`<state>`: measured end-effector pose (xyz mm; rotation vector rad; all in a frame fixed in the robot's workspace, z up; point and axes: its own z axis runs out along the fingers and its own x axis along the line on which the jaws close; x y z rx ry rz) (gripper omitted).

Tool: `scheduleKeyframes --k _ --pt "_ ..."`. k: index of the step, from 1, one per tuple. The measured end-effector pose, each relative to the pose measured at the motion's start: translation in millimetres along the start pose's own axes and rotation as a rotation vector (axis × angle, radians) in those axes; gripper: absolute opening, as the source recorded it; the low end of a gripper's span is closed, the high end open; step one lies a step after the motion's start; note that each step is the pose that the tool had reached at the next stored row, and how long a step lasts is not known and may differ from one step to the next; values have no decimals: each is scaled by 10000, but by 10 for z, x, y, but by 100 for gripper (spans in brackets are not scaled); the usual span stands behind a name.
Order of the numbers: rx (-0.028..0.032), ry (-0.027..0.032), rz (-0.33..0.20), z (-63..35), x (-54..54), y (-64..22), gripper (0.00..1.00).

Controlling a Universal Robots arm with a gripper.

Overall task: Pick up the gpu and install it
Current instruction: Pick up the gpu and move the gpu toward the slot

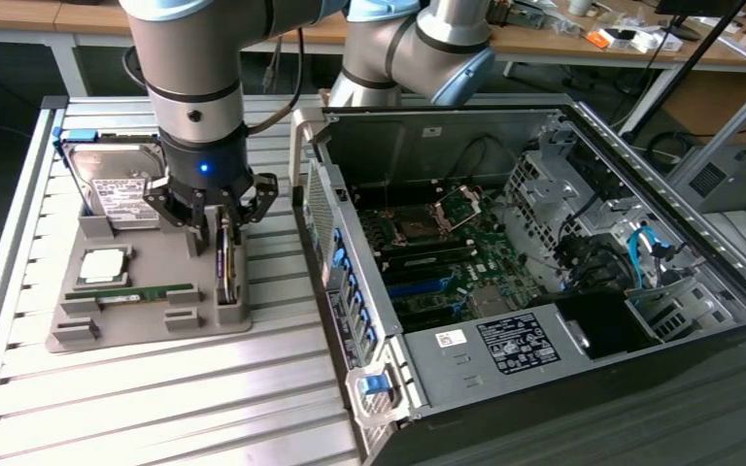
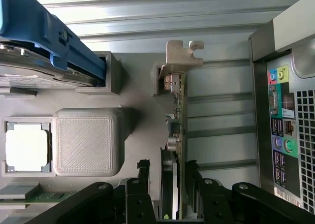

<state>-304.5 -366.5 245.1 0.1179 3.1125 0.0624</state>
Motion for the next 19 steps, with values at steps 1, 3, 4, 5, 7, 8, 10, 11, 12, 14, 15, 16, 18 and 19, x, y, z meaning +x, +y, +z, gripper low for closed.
scheduleKeyframes --k 1,3,4,5,7,8,10,11,12,14,15,16,18,19 --pt "0 0 0 0 0 0 42" --pt "0 0 0 0 0 0 42" --pt "0 0 0 0 0 0 42" --pt "0 0 0 0 0 0 42" --pt "0 0 0 0 0 0 42" --pt "0 0 0 0 0 0 42" --pt "0 0 0 0 0 0 41" --pt "0 0 0 0 0 0 34" --pt "1 0 0 0 0 0 34" --pt "0 -1 0 0 0 0 28" --pt "0 0 0 0 0 0 27" --pt "0 0 0 0 0 0 27" --pt "0 0 0 0 0 0 27" --pt "0 0 0 0 0 0 27"
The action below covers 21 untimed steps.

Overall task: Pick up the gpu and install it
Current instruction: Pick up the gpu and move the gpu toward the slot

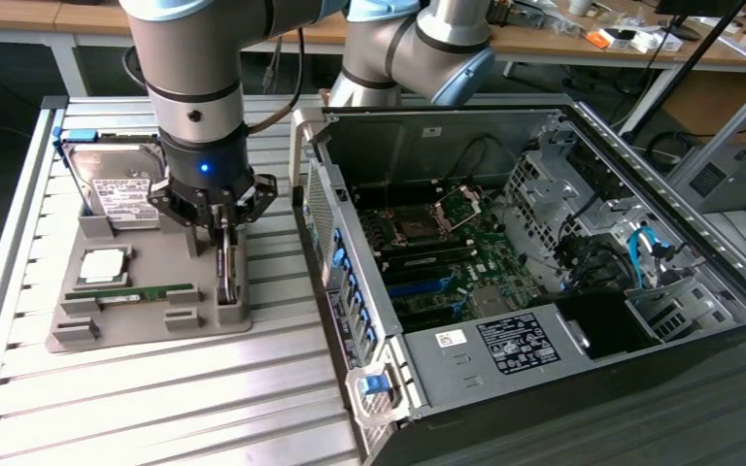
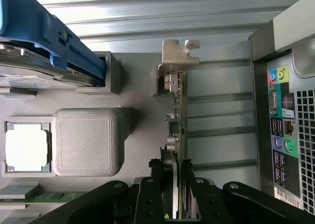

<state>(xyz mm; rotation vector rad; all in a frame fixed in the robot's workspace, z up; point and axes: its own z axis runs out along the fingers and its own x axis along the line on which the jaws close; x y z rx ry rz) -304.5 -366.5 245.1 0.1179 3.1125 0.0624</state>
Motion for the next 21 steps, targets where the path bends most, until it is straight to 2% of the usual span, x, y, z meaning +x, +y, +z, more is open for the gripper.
scheduleKeyframes --k 10,21 --pt "-1 -1 0 -4 0 0 27" --pt "1 0 0 -75 -2 3 27"
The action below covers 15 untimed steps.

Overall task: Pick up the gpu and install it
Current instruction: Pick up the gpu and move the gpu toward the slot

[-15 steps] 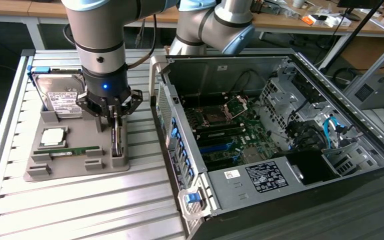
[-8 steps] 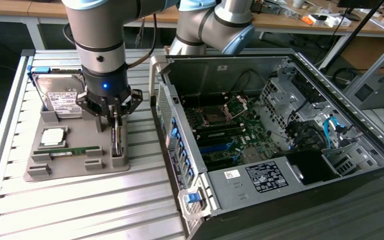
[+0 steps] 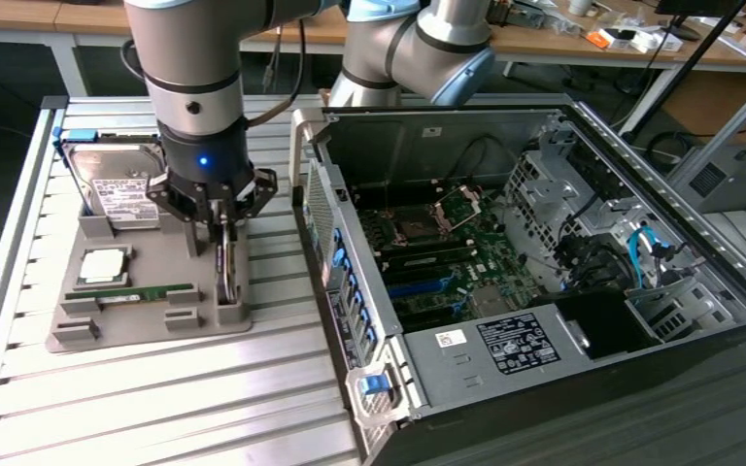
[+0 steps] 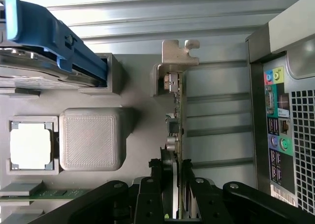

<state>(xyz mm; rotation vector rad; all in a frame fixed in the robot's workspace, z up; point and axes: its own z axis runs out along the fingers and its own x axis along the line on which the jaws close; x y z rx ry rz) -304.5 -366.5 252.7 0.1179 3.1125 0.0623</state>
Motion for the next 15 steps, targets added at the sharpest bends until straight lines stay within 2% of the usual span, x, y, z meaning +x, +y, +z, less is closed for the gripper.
scheduleKeyframes --k 15 --pt "0 0 1 -175 -4 7 27"
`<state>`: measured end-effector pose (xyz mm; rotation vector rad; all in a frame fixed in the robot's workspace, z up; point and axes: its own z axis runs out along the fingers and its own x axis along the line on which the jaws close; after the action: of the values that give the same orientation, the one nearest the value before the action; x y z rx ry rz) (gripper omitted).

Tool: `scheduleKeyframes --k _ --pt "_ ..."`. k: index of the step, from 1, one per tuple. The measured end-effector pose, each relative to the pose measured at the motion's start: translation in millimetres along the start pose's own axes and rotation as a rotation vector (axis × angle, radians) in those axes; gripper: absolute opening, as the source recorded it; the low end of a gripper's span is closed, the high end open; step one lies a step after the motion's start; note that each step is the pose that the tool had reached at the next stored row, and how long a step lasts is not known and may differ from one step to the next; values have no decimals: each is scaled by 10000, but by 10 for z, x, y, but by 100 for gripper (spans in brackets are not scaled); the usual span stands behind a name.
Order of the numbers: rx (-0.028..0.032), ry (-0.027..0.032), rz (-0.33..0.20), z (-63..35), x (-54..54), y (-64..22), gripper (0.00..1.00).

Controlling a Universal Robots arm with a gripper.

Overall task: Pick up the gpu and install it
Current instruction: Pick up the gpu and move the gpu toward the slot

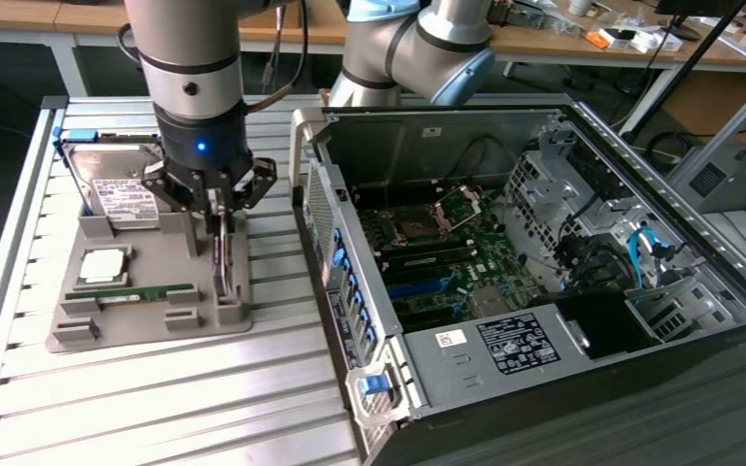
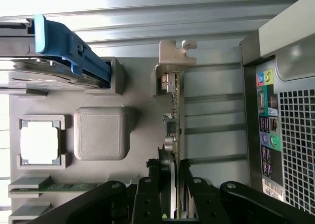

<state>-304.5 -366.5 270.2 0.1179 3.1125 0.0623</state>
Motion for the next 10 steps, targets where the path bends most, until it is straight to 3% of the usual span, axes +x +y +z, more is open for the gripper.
scheduleKeyframes --k 10 --pt "-1 0 0 -132 -3 5 27"
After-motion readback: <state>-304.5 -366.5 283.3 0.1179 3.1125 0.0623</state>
